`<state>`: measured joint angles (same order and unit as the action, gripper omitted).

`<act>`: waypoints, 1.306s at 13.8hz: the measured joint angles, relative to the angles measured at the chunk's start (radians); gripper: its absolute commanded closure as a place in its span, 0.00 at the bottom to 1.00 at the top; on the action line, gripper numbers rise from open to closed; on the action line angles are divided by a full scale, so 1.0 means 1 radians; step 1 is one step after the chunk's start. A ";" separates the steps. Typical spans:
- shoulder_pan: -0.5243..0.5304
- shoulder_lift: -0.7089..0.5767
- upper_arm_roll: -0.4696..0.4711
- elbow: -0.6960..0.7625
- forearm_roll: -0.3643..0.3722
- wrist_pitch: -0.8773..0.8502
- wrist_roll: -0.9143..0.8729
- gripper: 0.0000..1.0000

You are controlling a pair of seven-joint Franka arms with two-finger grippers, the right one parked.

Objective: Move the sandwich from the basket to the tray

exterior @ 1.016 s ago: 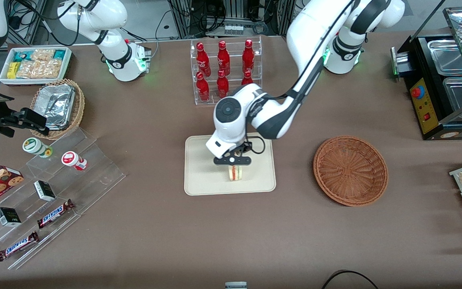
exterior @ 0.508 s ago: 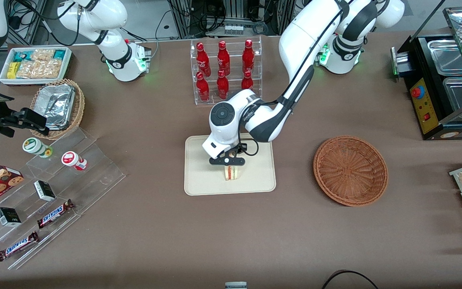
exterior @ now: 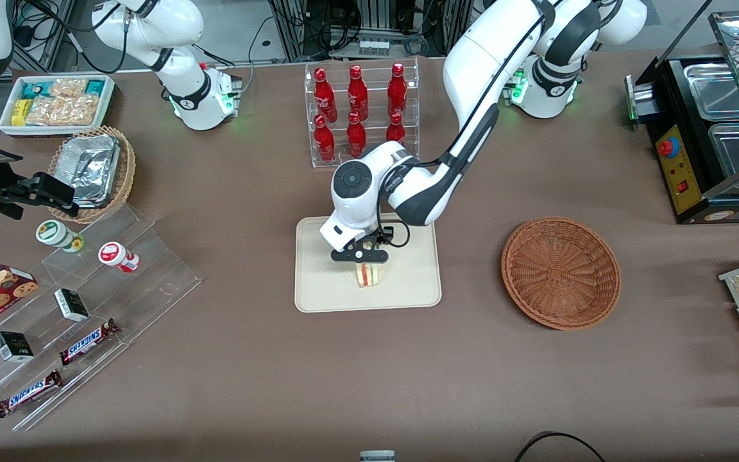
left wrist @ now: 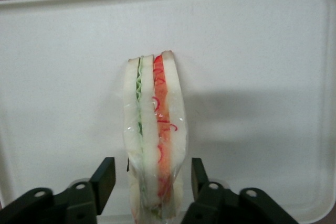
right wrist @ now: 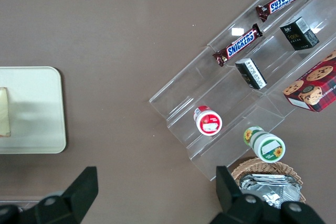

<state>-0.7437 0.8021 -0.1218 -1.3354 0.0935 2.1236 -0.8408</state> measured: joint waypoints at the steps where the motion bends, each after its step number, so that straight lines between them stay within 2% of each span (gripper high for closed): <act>1: 0.001 -0.007 0.003 0.009 0.000 -0.006 -0.003 0.00; 4: 0.001 -0.075 0.040 0.026 0.000 -0.074 -0.024 0.00; 9: 0.007 -0.287 0.189 -0.031 -0.001 -0.223 0.015 0.00; 14: 0.013 -0.514 0.388 -0.234 -0.066 -0.267 0.310 0.00; 18: 0.016 -0.626 0.537 -0.278 -0.093 -0.367 0.539 0.00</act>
<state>-0.7278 0.1761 0.4152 -1.6134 0.0005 1.7561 -0.3014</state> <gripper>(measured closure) 0.000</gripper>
